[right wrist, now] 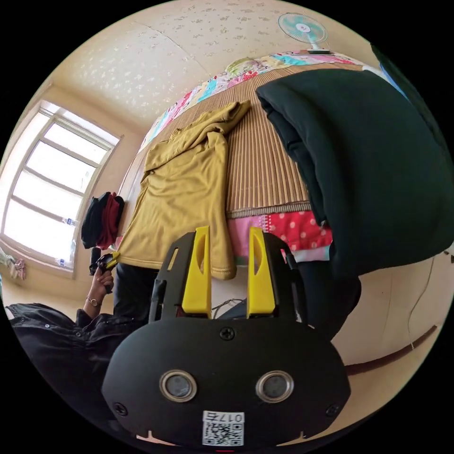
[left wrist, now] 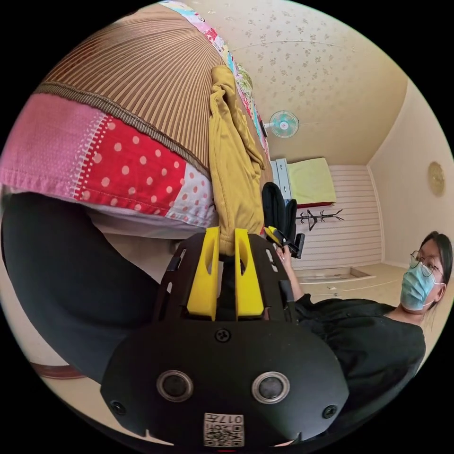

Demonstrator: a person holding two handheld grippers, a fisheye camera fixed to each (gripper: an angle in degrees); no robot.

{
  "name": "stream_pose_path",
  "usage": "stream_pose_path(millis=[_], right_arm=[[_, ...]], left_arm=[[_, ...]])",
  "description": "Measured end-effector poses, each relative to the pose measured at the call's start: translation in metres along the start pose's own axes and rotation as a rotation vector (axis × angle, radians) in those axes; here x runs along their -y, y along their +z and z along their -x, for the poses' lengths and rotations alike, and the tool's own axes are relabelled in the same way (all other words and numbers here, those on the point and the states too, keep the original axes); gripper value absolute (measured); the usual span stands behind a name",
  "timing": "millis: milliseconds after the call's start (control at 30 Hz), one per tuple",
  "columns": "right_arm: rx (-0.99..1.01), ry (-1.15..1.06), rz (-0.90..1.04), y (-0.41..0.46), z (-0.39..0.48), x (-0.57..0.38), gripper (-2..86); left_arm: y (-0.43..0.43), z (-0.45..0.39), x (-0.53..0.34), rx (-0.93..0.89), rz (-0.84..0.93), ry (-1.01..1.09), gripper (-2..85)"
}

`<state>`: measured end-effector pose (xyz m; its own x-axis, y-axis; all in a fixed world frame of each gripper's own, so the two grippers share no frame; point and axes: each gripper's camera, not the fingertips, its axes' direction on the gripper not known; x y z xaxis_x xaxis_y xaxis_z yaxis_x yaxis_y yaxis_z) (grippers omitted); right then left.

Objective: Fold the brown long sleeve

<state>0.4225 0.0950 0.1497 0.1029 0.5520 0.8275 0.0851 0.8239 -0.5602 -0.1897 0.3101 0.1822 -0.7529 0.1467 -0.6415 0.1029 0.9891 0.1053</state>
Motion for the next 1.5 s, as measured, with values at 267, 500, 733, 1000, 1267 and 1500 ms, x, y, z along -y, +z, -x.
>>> stream_pose_path(millis=[267, 500, 733, 1000, 1267, 1500], right_arm=[[0.082, -0.007, 0.126, 0.003, -0.01, 0.011, 14.2], [0.104, -0.021, 0.198, -0.013, -0.006, 0.017, 12.6], [0.037, -0.037, 0.34, -0.003, 0.006, 0.022, 7.9], [0.27, -0.072, 0.268, -0.08, -0.018, 0.003, 3.4], [0.757, -0.08, -0.038, -0.173, -0.048, -0.023, 3.0], [1.117, -0.299, -0.272, -0.228, -0.034, -0.029, 3.0]], left_arm=[[-0.029, -0.027, -0.008, -0.108, -0.035, 0.067, 5.5], [-0.045, -0.035, -0.023, -0.093, -0.098, 0.044, 5.6], [-0.045, -0.049, -0.031, -0.053, -0.079, 0.038, 5.7], [-0.051, -0.068, -0.05, -0.006, -0.031, 0.077, 5.8], [-0.069, -0.085, -0.072, -0.3, -0.078, 0.207, 5.4], [-0.108, -0.141, -0.098, -0.616, -0.163, 0.53, 5.3]])
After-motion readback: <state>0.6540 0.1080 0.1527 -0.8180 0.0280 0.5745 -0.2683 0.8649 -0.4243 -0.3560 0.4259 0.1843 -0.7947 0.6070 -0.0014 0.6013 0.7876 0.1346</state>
